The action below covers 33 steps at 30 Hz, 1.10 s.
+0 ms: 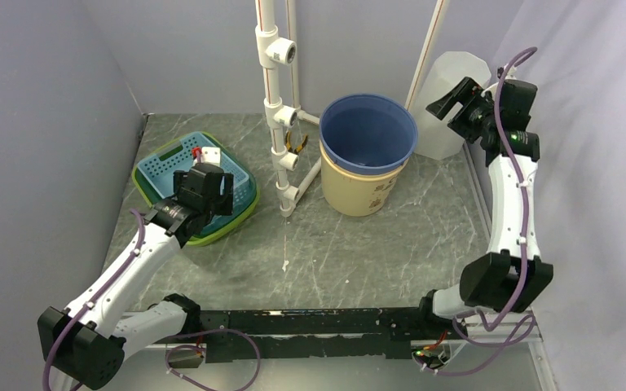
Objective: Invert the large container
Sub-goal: Move the container to the corner of the board, then move the multiple containers to the center of the board.
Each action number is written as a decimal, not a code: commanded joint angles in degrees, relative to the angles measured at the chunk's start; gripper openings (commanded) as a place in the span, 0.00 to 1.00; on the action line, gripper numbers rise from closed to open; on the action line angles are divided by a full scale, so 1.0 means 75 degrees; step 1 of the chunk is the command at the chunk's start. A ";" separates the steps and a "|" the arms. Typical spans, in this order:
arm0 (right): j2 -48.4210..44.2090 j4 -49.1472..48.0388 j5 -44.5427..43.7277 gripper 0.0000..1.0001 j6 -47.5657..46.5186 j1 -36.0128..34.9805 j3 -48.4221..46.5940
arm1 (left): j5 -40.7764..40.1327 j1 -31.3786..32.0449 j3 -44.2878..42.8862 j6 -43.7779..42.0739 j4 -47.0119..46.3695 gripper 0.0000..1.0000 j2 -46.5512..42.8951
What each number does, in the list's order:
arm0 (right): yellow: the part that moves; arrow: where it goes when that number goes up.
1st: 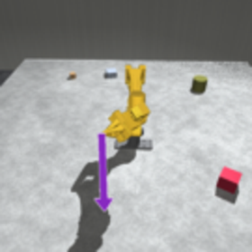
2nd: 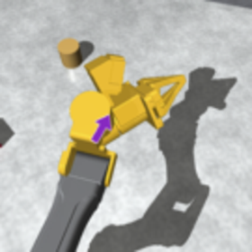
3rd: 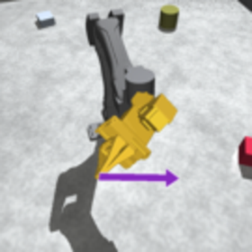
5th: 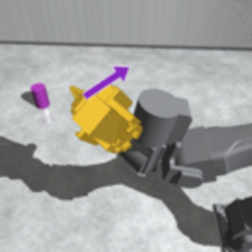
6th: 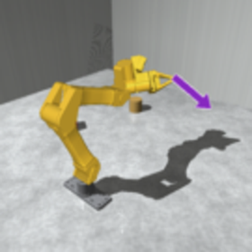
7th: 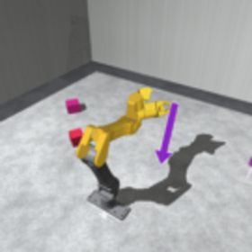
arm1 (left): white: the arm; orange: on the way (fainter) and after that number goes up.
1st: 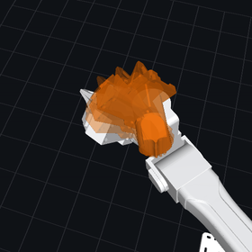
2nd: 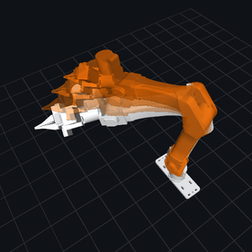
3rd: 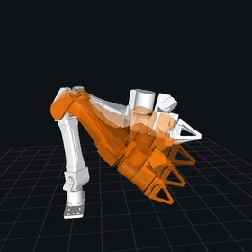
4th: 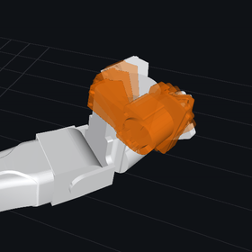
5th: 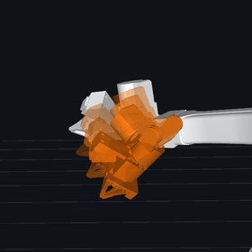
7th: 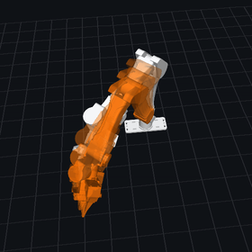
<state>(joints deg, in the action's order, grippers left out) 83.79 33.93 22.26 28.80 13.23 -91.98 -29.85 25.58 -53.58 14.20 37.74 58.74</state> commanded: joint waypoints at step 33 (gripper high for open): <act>0.0184 0.3144 -0.3695 0.28 -0.1037 -0.2943 -0.1478 | -0.0090 -0.0024 -0.0151 -0.0047 -0.0109 0.87 0.0051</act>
<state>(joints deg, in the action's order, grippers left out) 88.60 59.75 -3.49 20.21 -8.49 -101.95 -29.82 25.58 -53.58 14.20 37.74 60.16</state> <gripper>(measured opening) 0.331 0.872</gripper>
